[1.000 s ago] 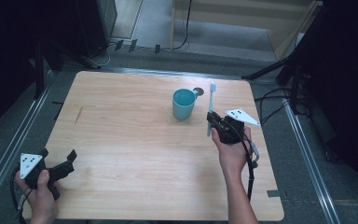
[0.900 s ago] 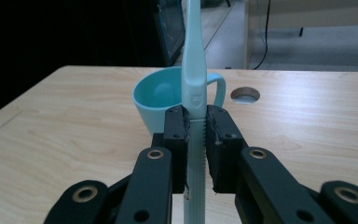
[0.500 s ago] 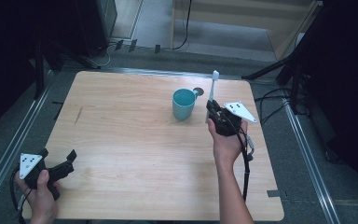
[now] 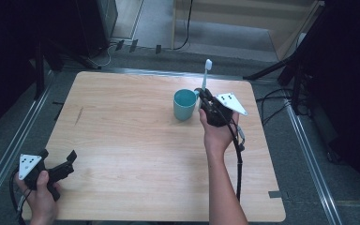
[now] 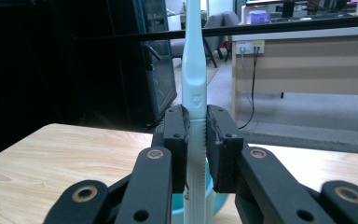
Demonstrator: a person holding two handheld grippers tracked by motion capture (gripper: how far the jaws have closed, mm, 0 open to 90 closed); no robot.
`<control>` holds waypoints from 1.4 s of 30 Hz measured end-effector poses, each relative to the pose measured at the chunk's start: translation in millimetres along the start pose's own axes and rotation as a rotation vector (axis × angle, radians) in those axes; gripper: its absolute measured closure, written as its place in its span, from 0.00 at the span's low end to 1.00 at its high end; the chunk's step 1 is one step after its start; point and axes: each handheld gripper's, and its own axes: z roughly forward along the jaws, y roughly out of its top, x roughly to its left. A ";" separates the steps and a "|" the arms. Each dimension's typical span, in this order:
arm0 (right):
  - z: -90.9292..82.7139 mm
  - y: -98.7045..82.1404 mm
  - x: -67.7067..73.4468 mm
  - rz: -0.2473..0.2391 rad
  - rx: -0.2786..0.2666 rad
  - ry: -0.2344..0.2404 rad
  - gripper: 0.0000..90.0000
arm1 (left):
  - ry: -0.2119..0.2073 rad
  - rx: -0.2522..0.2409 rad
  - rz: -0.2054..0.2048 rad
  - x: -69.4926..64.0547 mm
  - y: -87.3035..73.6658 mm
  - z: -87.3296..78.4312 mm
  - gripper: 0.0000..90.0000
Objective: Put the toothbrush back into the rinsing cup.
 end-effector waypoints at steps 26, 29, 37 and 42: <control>48.3 -6.5 9.9 0.044 -0.001 0.041 0.88 | -0.004 -0.005 -0.019 1.7 -0.1 -0.2 0.00; 52.2 -9.6 8.8 0.033 0.003 0.025 0.88 | -0.005 -0.005 -0.019 1.9 -0.1 -0.4 0.00; 63.0 -22.8 7.0 0.020 0.043 0.011 0.88 | -0.008 -0.005 -0.023 2.5 -0.1 -0.3 0.00; 67.6 -30.7 9.8 0.003 0.088 0.001 0.88 | -0.006 -0.004 -0.020 2.1 -0.1 -0.2 0.00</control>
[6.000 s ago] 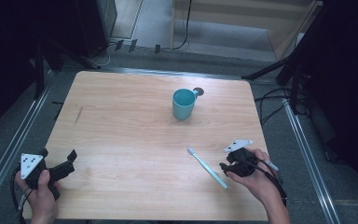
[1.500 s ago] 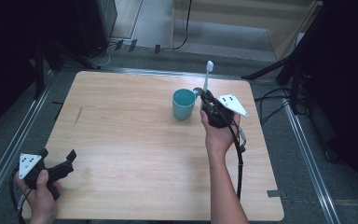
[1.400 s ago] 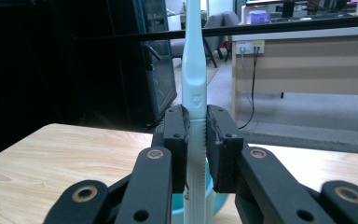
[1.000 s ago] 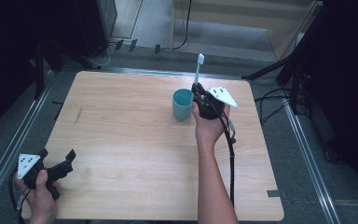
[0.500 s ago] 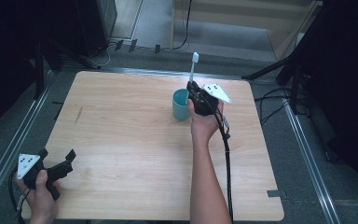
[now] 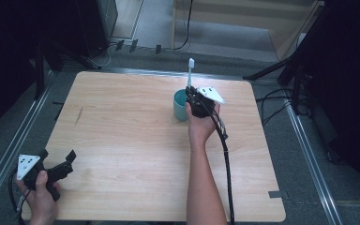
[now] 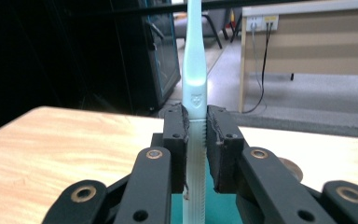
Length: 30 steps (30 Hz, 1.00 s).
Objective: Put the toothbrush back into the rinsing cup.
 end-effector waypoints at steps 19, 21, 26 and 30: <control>-1.2 -8.3 -4.2 0.010 0.049 -0.011 0.87 | -0.001 0.000 0.000 0.0 0.0 -0.1 0.00; -4.2 -7.8 -5.3 0.016 0.036 0.000 0.87 | -0.001 -0.001 0.000 -0.3 -0.1 -0.1 0.00; -14.3 -7.3 -9.8 0.019 0.027 0.008 0.81 | 0.002 0.000 0.002 -0.8 -0.1 0.1 0.00; -25.6 -7.8 -18.8 0.031 0.032 -0.009 0.73 | 0.003 0.001 0.006 -1.1 -0.1 -0.1 0.00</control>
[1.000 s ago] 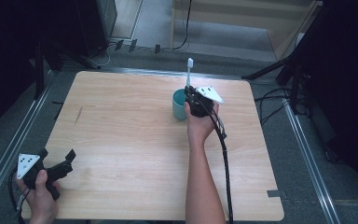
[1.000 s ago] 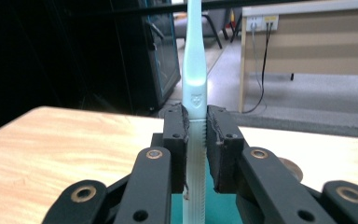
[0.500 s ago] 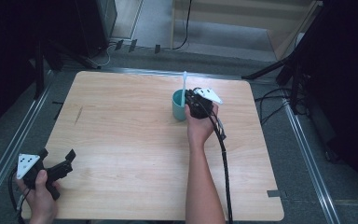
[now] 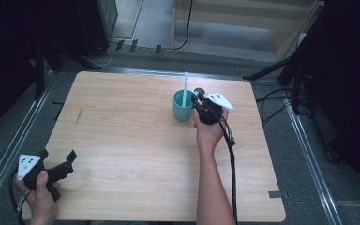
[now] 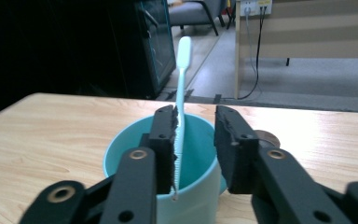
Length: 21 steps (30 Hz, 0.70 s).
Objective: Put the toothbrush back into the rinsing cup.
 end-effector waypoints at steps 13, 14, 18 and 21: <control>-34.0 -7.4 -23.6 0.040 0.042 -0.003 0.32 | 0.003 0.001 0.008 -0.8 0.0 0.2 0.00; -34.0 -7.4 -23.6 0.040 0.042 -0.003 0.32 | 0.003 0.001 0.008 -1.0 0.0 0.3 0.00; -43.4 -13.2 -31.6 0.051 0.080 0.000 0.15 | 0.005 0.002 0.013 -1.2 0.0 0.4 0.00; -47.1 -15.6 -33.9 0.038 0.090 0.001 0.12 | 0.006 0.002 0.013 -1.4 0.0 0.4 0.00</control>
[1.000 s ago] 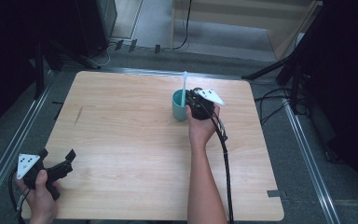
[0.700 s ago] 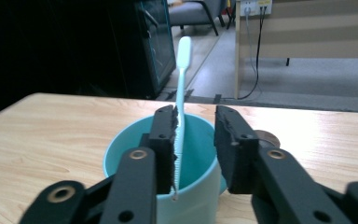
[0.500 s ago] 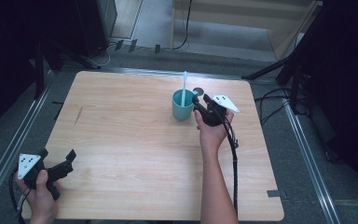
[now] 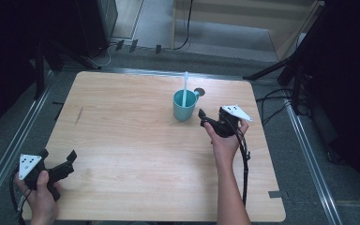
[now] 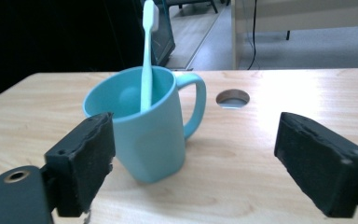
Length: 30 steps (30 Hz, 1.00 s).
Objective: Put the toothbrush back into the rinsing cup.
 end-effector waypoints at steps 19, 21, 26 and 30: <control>-36.4 -27.2 -20.6 -0.025 0.027 -0.024 0.00 | 0.004 0.003 0.008 -0.7 0.2 0.3 0.00; -40.7 -31.9 -24.7 -0.023 0.027 -0.030 0.00 | 0.004 0.003 0.007 -0.6 0.2 0.4 0.00; -55.4 -45.4 -41.6 0.005 0.020 -0.068 0.00 | 0.005 0.003 0.011 -1.0 0.1 0.4 0.00; -63.7 -50.5 -50.5 0.019 0.023 -0.080 0.00 | 0.005 0.003 0.011 -1.1 0.2 0.6 0.00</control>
